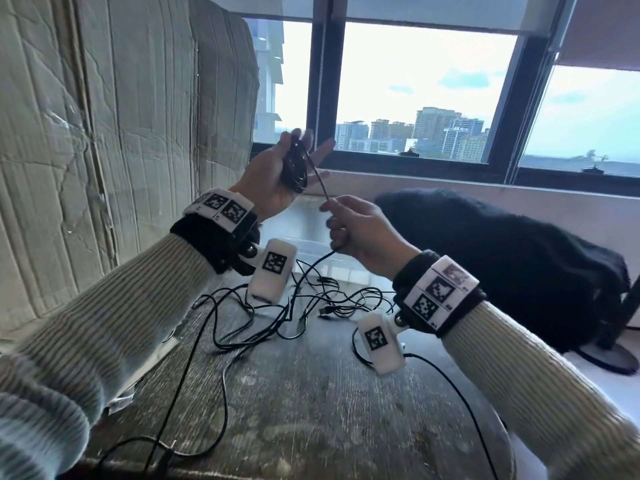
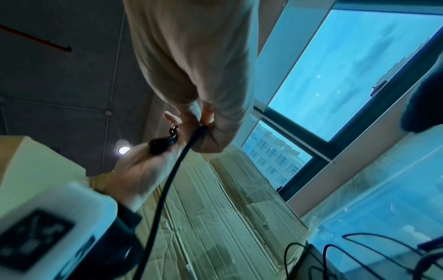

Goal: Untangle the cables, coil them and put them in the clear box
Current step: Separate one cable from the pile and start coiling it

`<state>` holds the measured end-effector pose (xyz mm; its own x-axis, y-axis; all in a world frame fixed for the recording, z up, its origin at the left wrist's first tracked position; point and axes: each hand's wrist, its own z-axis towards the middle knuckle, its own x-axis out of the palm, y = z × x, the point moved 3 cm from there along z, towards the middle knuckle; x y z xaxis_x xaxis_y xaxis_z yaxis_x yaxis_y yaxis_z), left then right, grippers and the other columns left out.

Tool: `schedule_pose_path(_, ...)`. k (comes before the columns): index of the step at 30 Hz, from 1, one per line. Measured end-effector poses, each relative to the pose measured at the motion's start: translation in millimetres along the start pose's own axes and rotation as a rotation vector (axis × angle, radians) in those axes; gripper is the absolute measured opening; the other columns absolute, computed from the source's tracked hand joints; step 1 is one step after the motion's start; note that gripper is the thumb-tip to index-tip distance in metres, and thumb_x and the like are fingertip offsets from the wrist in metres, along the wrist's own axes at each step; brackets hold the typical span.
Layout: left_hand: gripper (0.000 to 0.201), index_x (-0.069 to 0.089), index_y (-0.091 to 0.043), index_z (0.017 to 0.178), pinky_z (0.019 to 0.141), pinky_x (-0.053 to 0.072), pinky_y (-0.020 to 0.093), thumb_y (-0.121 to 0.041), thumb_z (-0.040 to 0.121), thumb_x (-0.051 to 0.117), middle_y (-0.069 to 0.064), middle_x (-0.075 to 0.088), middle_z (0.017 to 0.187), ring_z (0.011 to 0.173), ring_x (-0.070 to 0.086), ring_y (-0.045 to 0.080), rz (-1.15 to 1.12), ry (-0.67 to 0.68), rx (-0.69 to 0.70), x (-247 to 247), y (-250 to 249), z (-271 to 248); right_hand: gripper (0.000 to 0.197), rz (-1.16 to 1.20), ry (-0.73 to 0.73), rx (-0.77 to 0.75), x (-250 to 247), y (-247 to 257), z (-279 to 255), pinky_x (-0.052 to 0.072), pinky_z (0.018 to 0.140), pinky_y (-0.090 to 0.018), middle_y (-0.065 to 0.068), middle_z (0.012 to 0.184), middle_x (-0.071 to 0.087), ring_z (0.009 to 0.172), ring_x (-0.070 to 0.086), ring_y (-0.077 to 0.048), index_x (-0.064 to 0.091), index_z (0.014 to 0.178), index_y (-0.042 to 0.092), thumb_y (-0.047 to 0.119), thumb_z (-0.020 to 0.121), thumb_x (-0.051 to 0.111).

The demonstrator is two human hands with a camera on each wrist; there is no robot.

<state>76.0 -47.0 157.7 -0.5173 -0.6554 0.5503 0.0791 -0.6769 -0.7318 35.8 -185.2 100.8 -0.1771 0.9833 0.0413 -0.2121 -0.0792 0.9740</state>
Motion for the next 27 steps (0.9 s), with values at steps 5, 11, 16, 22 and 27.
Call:
schedule_pose_path(5,0.024,0.045,-0.014,0.09,0.039,0.036,0.018,-0.033,0.103,0.036,-0.005,0.049,0.065,0.045,0.039,0.005,0.105,-0.297,0.09,-4.2,-6.9,2.4,0.023,0.102,0.191,0.166,19.5,-5.2,-10.4,0.058,0.065,-0.036,0.003,0.054,0.039,0.053,0.05,-0.015,0.061,0.093,0.009,0.027,0.1,0.048)
schedule_pose_path(11,0.045,0.06,-0.012,0.086,0.053,0.043,0.02,-0.038,0.103,0.027,-0.005,0.063,0.069,0.044,0.048,-0.003,1.259,-0.367,0.529,-18.9,-12.4,14.7,0.02,-0.188,0.286,0.088,24.4,1.2,-19.3,0.056,0.084,-0.05,-0.001,0.066,0.043,0.058,0.046,-0.011,0.061,0.11,-0.002,0.007,0.097,0.05)
schedule_pose_path(16,0.064,0.066,-0.015,0.077,0.062,0.047,0.026,-0.044,0.103,0.015,0.002,0.07,0.07,0.052,0.058,0.004,1.598,-0.07,0.357,-43.2,-0.4,20.4,0.02,-0.755,0.209,-0.234,21.0,26.6,-19.9,0.049,0.05,-0.016,0.005,0.067,0.051,0.047,0.043,0.0,0.069,0.103,0.009,0.012,0.097,0.05)
schedule_pose_path(22,0.058,0.069,-0.001,0.084,0.043,0.037,0.015,-0.055,0.088,0.05,-0.006,0.068,0.061,0.043,0.048,0.002,1.333,0.279,-0.005,-36.1,18.2,-2.9,0.016,-0.787,-0.129,-0.513,-6.6,41.8,12.4,0.052,0.068,-0.033,0.0,0.07,0.069,0.067,0.061,-0.016,0.075,0.078,0.022,0.02,0.089,0.063)
schedule_pose_path(27,0.013,0.068,-0.01,0.088,0.038,0.039,0.014,-0.019,0.092,0.059,-0.005,0.071,0.069,0.042,0.051,0.003,1.116,0.137,-0.039,-43.3,14.2,-2.9,0.024,-0.663,-0.177,-0.403,-24.9,33.2,23.1,0.048,0.054,-0.025,0.004,0.06,0.063,0.052,0.052,-0.012,0.073,0.073,0.011,0.032,0.084,0.071)
